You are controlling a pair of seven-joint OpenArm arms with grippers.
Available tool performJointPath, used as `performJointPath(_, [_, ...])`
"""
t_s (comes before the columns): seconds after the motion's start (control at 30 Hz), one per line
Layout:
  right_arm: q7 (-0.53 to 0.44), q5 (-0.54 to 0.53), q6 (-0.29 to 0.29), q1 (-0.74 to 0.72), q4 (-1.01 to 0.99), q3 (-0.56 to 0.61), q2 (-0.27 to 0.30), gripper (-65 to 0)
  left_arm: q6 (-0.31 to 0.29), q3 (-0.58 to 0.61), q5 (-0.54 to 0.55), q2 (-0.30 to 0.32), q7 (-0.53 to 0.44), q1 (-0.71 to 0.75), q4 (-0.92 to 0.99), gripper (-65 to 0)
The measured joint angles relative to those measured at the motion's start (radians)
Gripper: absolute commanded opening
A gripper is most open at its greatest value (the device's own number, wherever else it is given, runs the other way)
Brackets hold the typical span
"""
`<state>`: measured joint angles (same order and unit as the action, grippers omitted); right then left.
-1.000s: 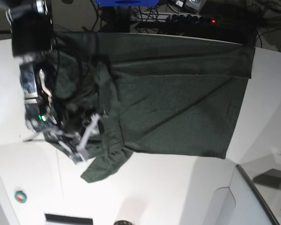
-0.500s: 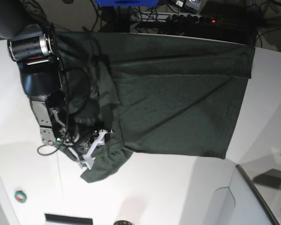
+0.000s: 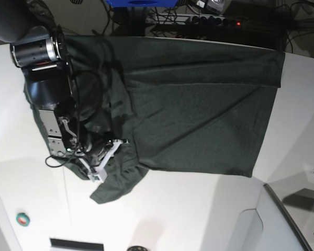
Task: Layout the t-shirt on the table in an organized manner, then fold the t-shirt properly
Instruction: 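Grasp the bunched fabric near the shirt's sleeve with the right gripper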
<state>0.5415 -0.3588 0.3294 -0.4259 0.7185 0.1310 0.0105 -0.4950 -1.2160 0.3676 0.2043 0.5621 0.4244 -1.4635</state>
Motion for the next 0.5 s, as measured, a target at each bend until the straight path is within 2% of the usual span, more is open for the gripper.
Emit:
performJointPath(0.07, [0.0,0.0,0.0,0.0,0.0,0.0,-0.006,-64.8,0.0,0.0,0.0,0.0,0.0,0.0,0.0,-65.0])
performJointPath(0.3, [0.004,0.003,0.0,0.007,0.029,-0.009,-0.008,-64.4,0.0,0.0,0.0,0.0,0.0,0.001,0.001,-65.0])
performJointPath(0.5, [0.14,0.0,-0.002,0.099,0.314,-0.01,-0.006,-64.4,0.0,0.0,0.0,0.001,0.0,0.003,0.002,-65.0])
